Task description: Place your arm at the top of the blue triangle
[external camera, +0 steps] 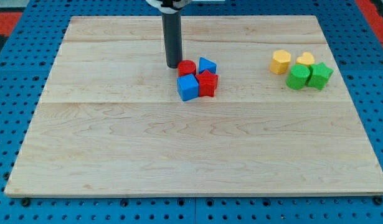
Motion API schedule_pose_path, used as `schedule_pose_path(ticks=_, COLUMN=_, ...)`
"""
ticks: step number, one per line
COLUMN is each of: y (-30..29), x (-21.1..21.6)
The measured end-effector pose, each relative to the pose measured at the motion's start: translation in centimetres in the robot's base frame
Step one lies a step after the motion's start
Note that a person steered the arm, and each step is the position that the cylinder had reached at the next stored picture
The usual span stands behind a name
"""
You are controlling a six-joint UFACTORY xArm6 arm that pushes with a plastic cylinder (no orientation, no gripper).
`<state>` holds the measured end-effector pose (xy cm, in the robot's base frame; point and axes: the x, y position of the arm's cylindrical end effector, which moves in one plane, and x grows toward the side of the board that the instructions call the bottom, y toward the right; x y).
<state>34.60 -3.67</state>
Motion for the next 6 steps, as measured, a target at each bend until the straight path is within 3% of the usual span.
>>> schedule_pose_path(ticks=2, y=0.2, x=-3.5)
schedule_pose_path(ticks=3, y=4.1, x=-3.9)
schedule_pose_path(ticks=4, y=9.1, x=-1.9)
schedule_pose_path(ticks=6, y=10.4, x=1.1)
